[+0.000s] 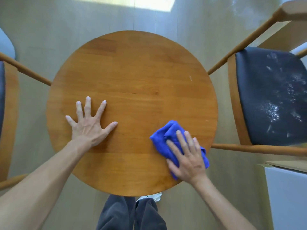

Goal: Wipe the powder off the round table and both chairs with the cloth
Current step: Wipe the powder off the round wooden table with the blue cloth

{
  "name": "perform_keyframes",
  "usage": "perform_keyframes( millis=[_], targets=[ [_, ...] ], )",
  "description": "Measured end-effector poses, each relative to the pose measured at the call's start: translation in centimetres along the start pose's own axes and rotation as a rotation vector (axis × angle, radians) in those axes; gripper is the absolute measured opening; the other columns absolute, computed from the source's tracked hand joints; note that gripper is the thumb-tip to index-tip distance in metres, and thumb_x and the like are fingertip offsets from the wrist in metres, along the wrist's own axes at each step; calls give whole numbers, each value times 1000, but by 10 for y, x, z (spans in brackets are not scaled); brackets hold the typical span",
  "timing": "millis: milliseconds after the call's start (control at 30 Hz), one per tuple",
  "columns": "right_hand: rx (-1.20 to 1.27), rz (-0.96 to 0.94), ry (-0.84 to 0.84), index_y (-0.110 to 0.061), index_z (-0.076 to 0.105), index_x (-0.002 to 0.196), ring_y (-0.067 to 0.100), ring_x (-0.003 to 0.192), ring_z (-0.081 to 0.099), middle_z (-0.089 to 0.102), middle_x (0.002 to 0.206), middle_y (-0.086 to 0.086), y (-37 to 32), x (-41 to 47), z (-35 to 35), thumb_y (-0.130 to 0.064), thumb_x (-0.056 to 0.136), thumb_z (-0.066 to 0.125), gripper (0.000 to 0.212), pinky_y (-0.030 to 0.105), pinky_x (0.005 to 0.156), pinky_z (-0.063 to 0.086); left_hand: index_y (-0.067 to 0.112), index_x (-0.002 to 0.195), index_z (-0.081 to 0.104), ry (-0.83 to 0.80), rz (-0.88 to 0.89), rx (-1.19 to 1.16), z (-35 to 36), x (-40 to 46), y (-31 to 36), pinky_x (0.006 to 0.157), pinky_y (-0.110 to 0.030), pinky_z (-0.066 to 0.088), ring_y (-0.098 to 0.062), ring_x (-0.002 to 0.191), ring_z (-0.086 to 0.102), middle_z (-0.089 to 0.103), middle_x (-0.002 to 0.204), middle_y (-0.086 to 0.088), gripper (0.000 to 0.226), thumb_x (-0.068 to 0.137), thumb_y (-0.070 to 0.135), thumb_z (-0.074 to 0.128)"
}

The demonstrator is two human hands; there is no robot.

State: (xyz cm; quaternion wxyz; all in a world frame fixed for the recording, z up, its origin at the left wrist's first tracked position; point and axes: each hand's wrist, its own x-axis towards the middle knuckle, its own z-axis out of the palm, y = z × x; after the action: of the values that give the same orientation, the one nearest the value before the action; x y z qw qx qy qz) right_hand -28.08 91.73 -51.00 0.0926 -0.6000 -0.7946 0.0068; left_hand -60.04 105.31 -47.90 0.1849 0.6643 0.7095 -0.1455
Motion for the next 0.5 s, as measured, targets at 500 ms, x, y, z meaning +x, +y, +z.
perform_keyframes(
  millis=[500],
  targets=[
    [-116,666,2,-23,42,146,40,140,30,28,156,14,-38,85,14,-41,91,46,58,56,104,33,45,145,-16,-12,3,-39,7,2,19,108,-69,1,-32,142,-23,-27,155,-3,88,72,83,14]
  ],
)
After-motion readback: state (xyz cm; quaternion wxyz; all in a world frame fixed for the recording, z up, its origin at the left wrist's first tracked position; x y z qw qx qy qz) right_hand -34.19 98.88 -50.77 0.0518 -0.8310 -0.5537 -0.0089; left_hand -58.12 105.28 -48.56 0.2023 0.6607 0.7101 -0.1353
